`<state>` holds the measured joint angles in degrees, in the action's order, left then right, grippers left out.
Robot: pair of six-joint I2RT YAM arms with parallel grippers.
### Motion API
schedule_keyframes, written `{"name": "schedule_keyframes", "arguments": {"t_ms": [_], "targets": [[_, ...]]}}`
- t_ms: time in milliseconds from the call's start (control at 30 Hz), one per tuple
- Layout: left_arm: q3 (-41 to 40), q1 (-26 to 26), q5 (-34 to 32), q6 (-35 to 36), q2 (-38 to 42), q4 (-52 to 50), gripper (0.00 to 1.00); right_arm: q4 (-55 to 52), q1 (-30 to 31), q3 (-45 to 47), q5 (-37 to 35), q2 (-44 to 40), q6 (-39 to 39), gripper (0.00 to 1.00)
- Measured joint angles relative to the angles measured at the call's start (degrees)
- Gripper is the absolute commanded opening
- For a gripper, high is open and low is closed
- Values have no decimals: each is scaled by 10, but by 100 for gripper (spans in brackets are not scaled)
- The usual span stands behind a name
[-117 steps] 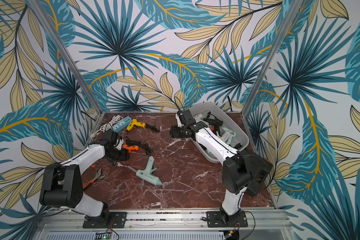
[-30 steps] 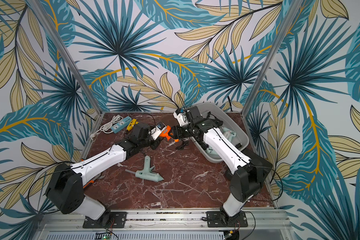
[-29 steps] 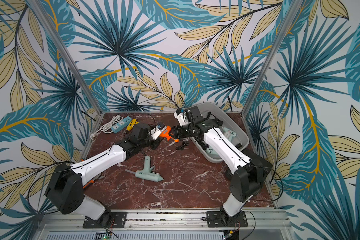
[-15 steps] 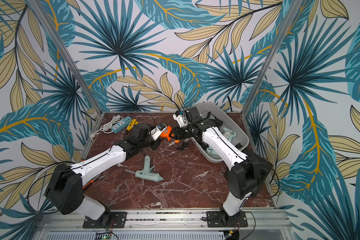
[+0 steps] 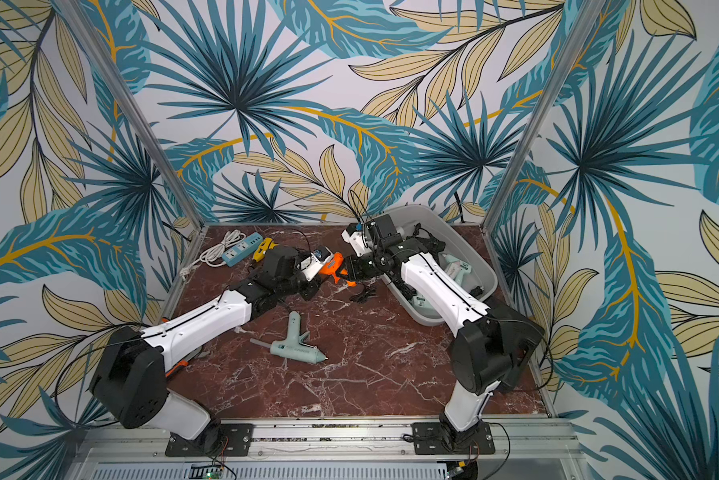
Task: Put the hot melt glue gun into the storage box
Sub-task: Pick up the hot melt adhesive gun from the center of the board, then place the hot melt adhesive gun in the storage box.
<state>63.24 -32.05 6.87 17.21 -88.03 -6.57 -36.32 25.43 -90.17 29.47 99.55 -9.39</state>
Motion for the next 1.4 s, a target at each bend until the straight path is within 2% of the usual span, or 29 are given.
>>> {"name": "schedule_keyframes", "arguments": {"t_ms": [67, 100, 167, 233, 267, 333, 433, 500, 567, 733, 1000, 1200, 1400], "targets": [[0, 0, 0, -1, 0, 0, 0, 0, 0, 0, 3, 0, 0, 15], [0, 0, 0, -2, 0, 0, 3, 0, 0, 0, 5, 0, 0, 13], [0, 0, 0, -7, -2, 0, 24, 1, -1, 0, 6, 0, 0, 10], [0, 0, 2, -13, -5, 2, 35, 2, -1, 2, 2, -1, 0, 6], [2, 0, 3, -16, -8, 2, 45, 4, -1, 3, -1, -2, -1, 5], [5, -1, -1, -35, -12, 9, 58, 6, 0, 7, -14, -6, -15, 2], [7, -1, -2, -56, -12, 26, 84, 15, -3, 20, -36, -14, -39, 0], [7, -1, -2, -67, -11, 37, 89, 25, -13, 28, -47, -23, -55, 0], [7, -2, -4, -76, -7, 47, 99, 40, -32, 38, -55, -35, -74, 0], [-15, -2, -18, -101, 39, 84, 100, 88, -101, 54, -76, -61, -121, 0], [-122, -2, -71, -157, 157, 155, 100, 177, -222, 46, -128, -49, -200, 0], [-206, -2, -126, -207, 198, 177, 100, 250, -281, -12, -125, 66, -261, 0], [-261, -2, -151, -241, 206, 197, 100, 273, -298, -79, -116, 197, -281, 0]]}}
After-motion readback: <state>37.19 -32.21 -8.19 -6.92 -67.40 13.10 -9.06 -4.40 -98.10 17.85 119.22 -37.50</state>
